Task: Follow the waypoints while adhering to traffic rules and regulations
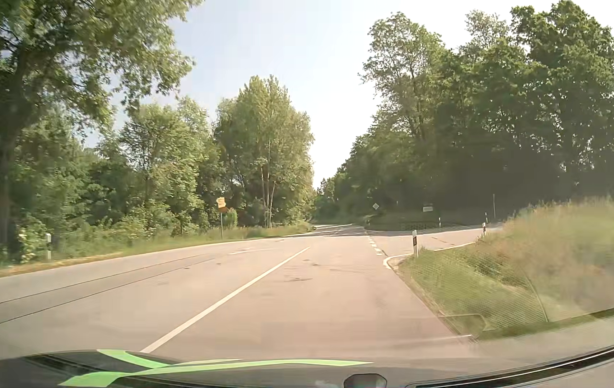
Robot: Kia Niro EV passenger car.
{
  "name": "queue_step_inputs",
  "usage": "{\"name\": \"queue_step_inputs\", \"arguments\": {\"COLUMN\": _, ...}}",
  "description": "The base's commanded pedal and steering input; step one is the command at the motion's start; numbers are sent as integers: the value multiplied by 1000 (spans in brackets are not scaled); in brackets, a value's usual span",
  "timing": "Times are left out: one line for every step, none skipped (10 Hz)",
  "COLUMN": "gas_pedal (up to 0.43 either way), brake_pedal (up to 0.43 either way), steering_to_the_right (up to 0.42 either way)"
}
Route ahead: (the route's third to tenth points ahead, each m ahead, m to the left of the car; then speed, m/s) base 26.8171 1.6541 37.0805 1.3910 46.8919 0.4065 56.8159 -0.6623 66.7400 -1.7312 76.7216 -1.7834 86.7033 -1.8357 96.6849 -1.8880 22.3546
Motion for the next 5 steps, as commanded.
{"name": "queue_step_inputs", "arguments": {"gas_pedal": 0, "brake_pedal": 0, "steering_to_the_right": 12}}
{"name": "queue_step_inputs", "arguments": {"gas_pedal": 0, "brake_pedal": 0, "steering_to_the_right": 12}}
{"name": "queue_step_inputs", "arguments": {"gas_pedal": 0, "brake_pedal": 0, "steering_to_the_right": 11}}
{"name": "queue_step_inputs", "arguments": {"gas_pedal": 0, "brake_pedal": 0, "steering_to_the_right": 11}}
{"name": "queue_step_inputs", "arguments": {"gas_pedal": 59, "brake_pedal": 0, "steering_to_the_right": 9}}
